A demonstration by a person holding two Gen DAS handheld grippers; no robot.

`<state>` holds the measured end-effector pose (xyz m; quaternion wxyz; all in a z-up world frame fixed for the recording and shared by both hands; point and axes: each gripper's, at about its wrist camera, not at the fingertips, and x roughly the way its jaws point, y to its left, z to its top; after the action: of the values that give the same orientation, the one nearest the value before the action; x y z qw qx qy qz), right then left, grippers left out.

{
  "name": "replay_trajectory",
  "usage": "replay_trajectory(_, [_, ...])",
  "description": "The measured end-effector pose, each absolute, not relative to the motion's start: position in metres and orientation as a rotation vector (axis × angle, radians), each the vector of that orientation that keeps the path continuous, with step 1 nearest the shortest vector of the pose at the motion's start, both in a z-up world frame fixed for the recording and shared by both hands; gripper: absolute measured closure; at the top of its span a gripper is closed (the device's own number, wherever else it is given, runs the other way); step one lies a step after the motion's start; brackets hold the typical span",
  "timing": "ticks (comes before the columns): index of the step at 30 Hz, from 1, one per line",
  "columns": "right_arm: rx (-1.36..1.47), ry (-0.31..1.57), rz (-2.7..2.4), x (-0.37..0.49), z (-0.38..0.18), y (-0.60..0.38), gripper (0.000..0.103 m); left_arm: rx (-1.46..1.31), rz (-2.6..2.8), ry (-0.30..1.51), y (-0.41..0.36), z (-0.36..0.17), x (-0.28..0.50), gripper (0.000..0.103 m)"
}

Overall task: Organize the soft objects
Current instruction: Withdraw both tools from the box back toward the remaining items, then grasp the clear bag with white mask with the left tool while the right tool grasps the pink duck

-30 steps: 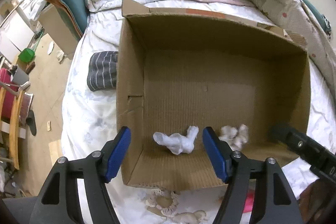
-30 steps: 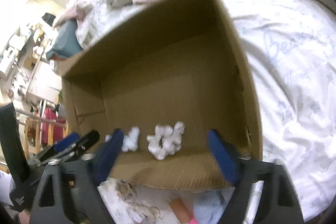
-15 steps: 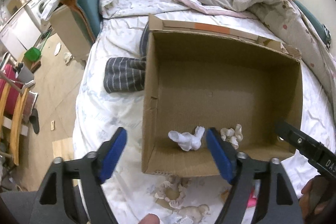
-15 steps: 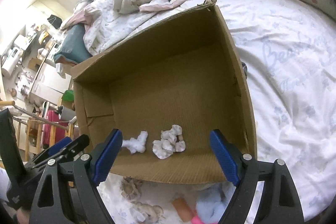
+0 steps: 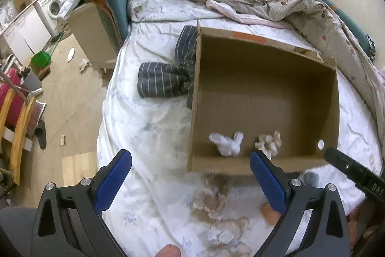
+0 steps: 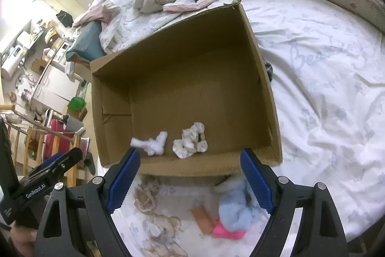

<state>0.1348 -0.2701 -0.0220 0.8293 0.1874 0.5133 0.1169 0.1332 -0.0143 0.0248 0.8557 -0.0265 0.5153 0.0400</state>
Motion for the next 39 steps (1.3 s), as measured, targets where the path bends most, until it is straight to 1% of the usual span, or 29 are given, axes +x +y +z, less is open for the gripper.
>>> replay_trajectory(17, [0.382, 1.122, 0.23, 0.086, -0.027, -0.266, 0.013, -0.039, 0.054, 1.086, -0.007, 0.02, 0.074, 0.005])
replay_trajectory(26, [0.39, 1.174, 0.239, 0.066, -0.04, -0.258, 0.013, -0.079, 0.072, 1.124, 0.001, 0.004, 0.064, 0.005])
replay_trajectory(31, [0.384, 1.195, 0.238, 0.057, -0.047, -0.249, 0.013, -0.047, 0.077, 1.155, 0.001, -0.011, 0.06, 0.004])
replay_trajectory(39, [0.342, 1.235, 0.222, 0.063, -0.063, -0.241, 0.013, -0.136, 0.104, 1.172, 0.017, -0.024, 0.065, 0.005])
